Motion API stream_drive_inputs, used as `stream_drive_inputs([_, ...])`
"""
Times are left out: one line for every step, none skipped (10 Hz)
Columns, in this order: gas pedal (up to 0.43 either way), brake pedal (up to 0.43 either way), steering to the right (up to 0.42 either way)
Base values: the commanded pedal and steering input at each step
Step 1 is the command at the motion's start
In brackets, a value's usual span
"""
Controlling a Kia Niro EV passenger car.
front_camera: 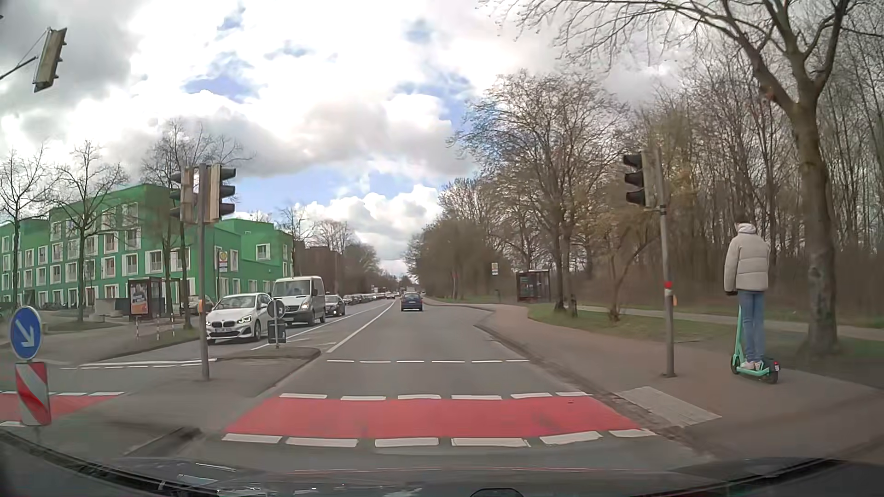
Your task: Follow the waypoints while adhering to traffic rules and regulations
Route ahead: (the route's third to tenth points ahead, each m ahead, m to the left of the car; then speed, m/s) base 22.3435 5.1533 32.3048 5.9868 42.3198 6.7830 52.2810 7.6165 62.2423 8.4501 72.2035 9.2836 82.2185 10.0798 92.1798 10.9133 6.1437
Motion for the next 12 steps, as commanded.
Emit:
stream_drive_inputs([0.311,0.000,-0.087])
stream_drive_inputs([0.331,0.000,-0.067])
stream_drive_inputs([0.358,0.000,-0.050])
stream_drive_inputs([0.378,0.000,-0.038])
stream_drive_inputs([0.390,0.000,-0.026])
stream_drive_inputs([0.421,0.000,-0.017])
stream_drive_inputs([0.449,0.000,-0.011])
stream_drive_inputs([0.461,0.000,-0.010])
stream_drive_inputs([0.480,0.000,-0.010])
stream_drive_inputs([0.488,0.000,-0.010])
stream_drive_inputs([0.488,0.000,-0.010])
stream_drive_inputs([0.488,0.000,-0.010])
